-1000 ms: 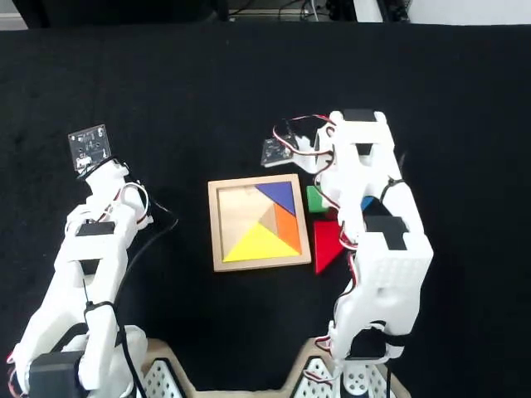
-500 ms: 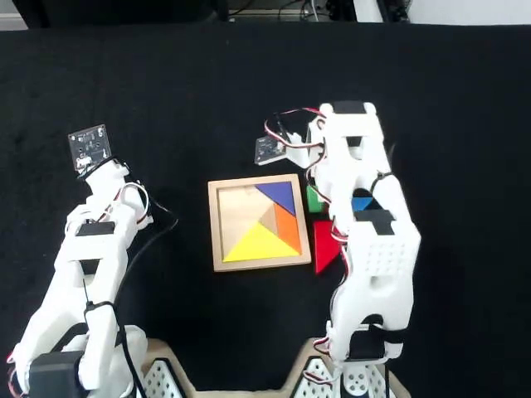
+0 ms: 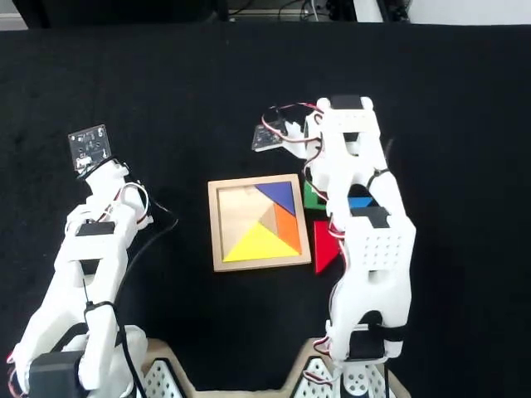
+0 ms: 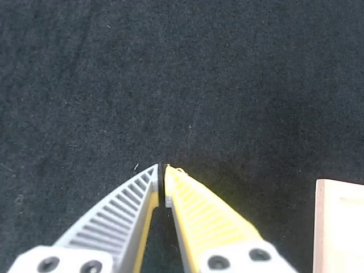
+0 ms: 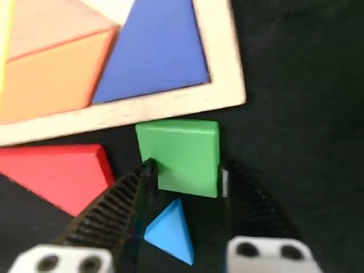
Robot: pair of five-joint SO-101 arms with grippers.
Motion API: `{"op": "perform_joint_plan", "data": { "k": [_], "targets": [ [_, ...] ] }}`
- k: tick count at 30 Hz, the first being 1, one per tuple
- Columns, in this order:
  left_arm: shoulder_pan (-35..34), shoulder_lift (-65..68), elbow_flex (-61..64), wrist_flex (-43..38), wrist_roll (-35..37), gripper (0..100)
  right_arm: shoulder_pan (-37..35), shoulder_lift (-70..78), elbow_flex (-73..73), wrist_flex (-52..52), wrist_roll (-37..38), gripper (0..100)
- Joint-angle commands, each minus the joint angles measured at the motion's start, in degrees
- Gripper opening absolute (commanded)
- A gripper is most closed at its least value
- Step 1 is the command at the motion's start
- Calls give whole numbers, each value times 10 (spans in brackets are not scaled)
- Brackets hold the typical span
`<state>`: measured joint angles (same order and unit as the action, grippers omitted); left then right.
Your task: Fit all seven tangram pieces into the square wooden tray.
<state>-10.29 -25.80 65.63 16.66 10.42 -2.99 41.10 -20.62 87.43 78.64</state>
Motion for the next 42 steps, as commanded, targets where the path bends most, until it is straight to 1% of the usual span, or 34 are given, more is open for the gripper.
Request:
{"op": "perform_joint_plan", "data": {
  "k": [1, 6, 10, 12, 17, 22, 30, 32, 35, 42],
  "targets": [
    [6, -18, -2, -11, -4, 33, -27, 10, 0, 0, -19, 192],
    [6, -18, -2, -11, -4, 33, -25, 8, 0, 5, -26, 206],
    [6, -18, -2, -11, -4, 33, -24, -15, 11, 11, -27, 325],
    [6, -18, -2, -11, -4, 33, -25, -34, 22, 23, -25, 351],
    [6, -18, -2, -11, -4, 33, -33, -56, 51, 7, -11, 340],
    [6, -18, -2, -11, -4, 33, -34, -20, 54, -40, -10, 340],
    [6, -18, -2, -11, -4, 33, -42, 8, 19, -28, -11, 336],
    [6, -18, -2, -11, -4, 33, -46, 10, 13, -32, -26, 300],
    [6, -18, -2, -11, -4, 33, -46, 19, 3, -33, -30, 244],
    [6, -18, -2, -11, -4, 33, -43, 56, -60, 11, -30, 237]
  ]
}}
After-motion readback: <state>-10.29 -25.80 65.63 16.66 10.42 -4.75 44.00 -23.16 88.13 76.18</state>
